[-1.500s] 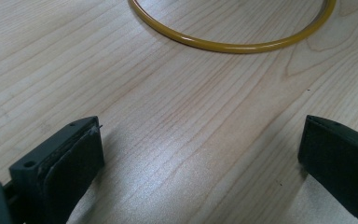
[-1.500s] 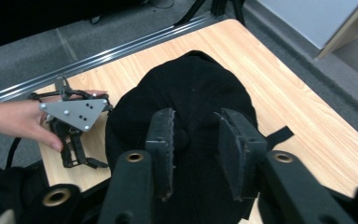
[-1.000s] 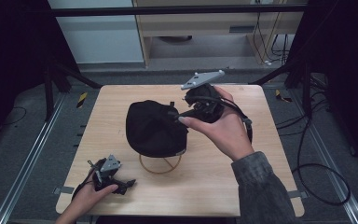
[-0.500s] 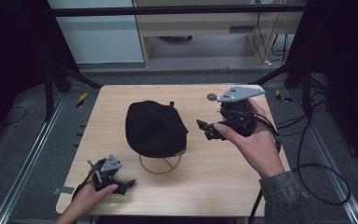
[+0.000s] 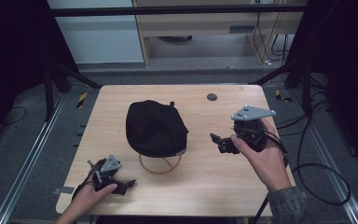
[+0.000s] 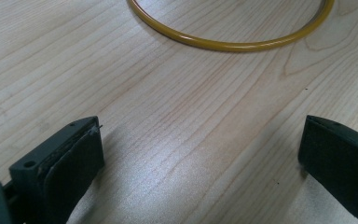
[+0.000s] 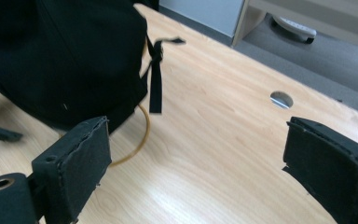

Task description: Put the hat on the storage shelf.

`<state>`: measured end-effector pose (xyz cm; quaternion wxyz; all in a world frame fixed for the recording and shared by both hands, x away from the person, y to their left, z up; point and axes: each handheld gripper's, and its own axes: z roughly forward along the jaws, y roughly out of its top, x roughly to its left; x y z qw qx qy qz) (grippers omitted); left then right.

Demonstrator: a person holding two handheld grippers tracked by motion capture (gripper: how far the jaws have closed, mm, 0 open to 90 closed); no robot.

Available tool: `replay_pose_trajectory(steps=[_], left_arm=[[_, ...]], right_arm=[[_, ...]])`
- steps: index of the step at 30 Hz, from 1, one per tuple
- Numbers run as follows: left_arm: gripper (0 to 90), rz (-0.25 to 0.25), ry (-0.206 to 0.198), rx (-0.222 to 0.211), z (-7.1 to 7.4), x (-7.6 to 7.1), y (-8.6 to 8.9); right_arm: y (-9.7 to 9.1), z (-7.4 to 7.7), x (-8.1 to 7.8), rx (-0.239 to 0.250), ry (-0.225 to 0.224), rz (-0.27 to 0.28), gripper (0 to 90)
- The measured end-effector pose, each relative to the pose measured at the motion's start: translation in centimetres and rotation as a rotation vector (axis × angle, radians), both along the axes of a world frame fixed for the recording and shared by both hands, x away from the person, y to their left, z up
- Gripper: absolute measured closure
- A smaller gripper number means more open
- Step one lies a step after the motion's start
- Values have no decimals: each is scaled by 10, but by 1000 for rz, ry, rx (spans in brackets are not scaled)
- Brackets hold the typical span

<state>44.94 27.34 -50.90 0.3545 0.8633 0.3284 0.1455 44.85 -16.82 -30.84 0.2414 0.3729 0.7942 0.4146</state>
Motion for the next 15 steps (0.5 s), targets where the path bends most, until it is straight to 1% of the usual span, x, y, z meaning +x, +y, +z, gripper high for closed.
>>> replay_pose_trajectory(steps=[2,4,7,10,15], left_arm=[[0,0,0,0,0,0,0],[0,0,0,0,0,0,0],[0,0,0,0,0,0,0],[0,0,0,0,0,0,0],[0,0,0,0,0,0,0]], right_arm=[[-2,-10,-1,-6,6,-1,84],[-4,-20,-2,-5,-6,-12,84],[-5,-35,-3,-6,1,-8,88],[-7,-51,-3,-15,17,-11,89],[-7,-77,-2,-7,51,-37,91]])
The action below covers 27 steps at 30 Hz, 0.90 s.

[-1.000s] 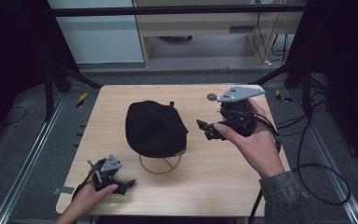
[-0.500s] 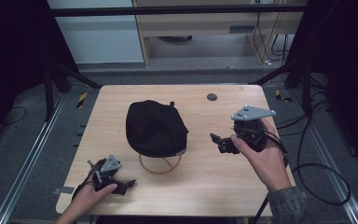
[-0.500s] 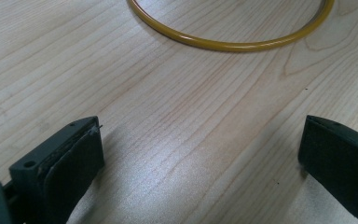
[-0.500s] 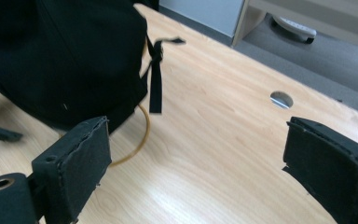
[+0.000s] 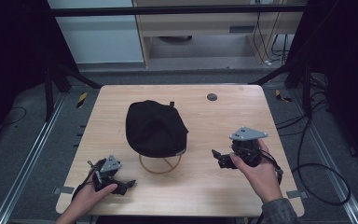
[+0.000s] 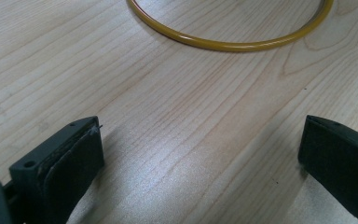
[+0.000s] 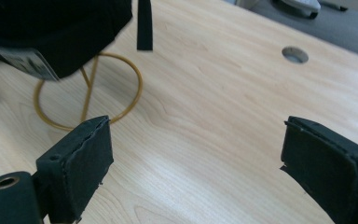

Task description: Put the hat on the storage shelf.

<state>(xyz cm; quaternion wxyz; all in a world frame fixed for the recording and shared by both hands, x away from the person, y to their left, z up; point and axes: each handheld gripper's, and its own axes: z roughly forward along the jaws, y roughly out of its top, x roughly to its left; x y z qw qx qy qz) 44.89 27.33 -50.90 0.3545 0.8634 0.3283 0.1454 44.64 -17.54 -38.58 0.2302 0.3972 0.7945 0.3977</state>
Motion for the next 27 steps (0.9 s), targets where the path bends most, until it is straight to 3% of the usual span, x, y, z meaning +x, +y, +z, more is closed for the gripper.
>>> replay_pose_trajectory(steps=[9,23,27], left_arm=[[0,0,0,0,0,0,0],[0,0,0,-1,0,0,0],[0,0,0,-1,0,0,0]], right_arm=[[0,-40,4,10,54,-31,99],[7,-87,12,-20,136,-36,117],[8,-94,16,-19,139,-50,119]])
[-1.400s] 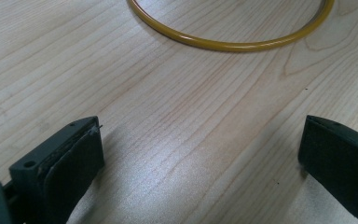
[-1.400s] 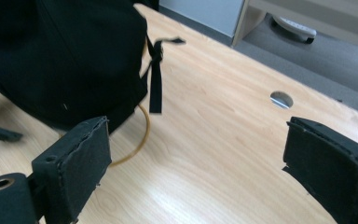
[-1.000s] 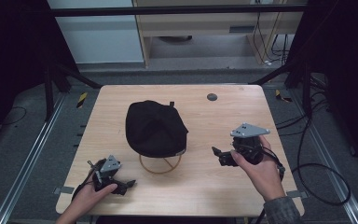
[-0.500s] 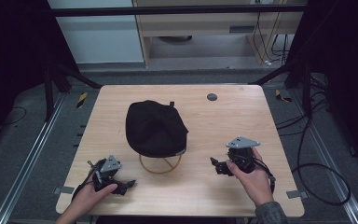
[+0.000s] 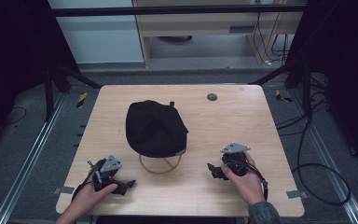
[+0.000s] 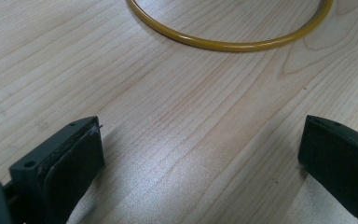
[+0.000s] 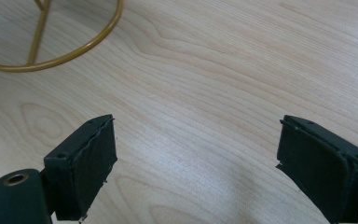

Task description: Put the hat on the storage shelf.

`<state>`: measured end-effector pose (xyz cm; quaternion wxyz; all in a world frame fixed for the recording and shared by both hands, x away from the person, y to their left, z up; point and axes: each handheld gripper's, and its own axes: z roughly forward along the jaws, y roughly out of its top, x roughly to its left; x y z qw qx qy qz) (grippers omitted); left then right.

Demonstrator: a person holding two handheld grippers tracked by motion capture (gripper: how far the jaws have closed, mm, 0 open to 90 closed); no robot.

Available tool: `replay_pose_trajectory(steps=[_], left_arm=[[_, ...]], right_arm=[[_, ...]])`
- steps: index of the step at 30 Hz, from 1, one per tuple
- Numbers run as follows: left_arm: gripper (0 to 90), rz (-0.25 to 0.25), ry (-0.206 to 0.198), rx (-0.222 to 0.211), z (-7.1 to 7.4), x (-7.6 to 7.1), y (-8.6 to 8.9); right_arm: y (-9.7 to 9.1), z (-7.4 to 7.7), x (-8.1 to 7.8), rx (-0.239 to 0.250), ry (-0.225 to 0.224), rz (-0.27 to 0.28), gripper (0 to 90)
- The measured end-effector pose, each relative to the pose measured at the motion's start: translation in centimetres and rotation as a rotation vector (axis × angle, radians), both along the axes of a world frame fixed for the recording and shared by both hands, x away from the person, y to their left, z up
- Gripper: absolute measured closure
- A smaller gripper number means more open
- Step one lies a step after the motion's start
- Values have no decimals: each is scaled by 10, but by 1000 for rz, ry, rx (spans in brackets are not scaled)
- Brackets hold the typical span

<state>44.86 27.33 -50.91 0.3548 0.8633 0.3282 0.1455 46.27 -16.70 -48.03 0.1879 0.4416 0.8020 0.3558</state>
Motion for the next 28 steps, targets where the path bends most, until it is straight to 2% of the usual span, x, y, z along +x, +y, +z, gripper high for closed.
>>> replay_pose_trajectory(steps=[5,17,20,22,28], left_arm=[[0,0,0,0,0,0,0],[0,0,0,1,0,0,0],[0,0,0,0,0,0,0],[0,0,0,1,0,0,0],[0,1,0,0,0,-1,0]], right_arm=[[0,-8,8,-5,-16,-49,122],[4,-30,16,16,0,-91,107],[4,-31,16,12,-7,-98,104],[6,-31,16,-14,-14,-90,99],[8,-31,13,-14,-13,-103,98]])
